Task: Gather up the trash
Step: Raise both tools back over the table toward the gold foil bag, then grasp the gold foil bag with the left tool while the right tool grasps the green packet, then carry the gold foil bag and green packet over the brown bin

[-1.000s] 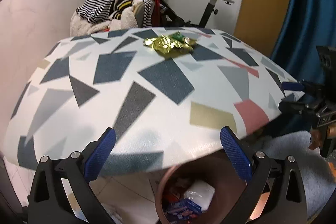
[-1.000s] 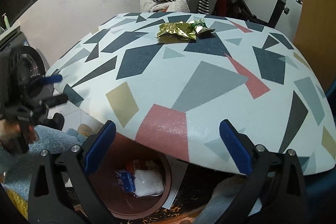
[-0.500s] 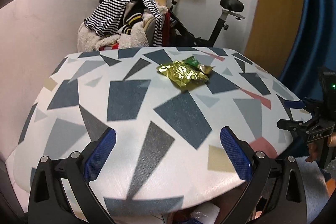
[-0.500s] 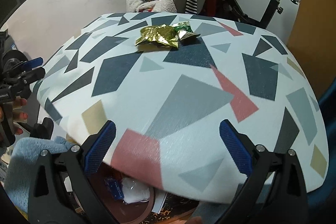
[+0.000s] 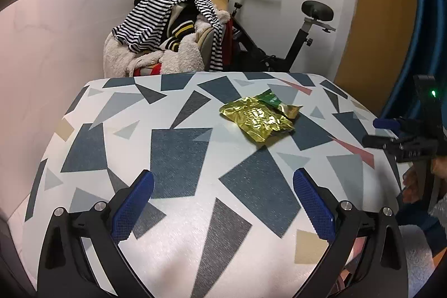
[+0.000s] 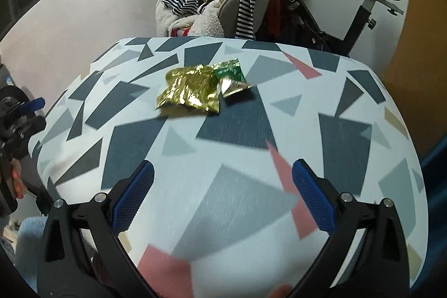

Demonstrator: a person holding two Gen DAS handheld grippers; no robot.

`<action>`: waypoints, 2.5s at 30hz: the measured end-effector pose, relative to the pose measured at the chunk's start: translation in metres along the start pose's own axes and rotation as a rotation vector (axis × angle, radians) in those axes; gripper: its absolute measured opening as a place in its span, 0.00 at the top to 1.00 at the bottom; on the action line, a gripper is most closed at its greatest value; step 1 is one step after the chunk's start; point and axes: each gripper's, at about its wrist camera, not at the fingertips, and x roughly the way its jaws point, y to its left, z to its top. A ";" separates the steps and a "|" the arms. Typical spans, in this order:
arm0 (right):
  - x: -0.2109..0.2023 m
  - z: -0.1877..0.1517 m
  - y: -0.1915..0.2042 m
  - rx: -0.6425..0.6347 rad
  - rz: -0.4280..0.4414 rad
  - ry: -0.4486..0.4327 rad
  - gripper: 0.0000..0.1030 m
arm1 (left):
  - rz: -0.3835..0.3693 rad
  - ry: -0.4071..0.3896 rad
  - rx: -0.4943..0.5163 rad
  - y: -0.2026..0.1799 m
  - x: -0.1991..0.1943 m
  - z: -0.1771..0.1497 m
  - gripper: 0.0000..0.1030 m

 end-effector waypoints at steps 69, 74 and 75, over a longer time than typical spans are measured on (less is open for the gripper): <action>-0.006 0.002 -0.041 0.173 0.079 -0.085 0.74 | -0.075 0.190 -0.118 -0.053 0.094 0.030 0.50; -0.024 -0.013 -0.022 0.147 0.081 -0.077 0.74 | -0.094 0.143 -0.084 -0.060 0.043 0.010 0.50; -0.028 -0.018 -0.018 0.138 0.080 -0.076 0.74 | -0.095 0.137 -0.081 -0.061 0.036 0.007 0.50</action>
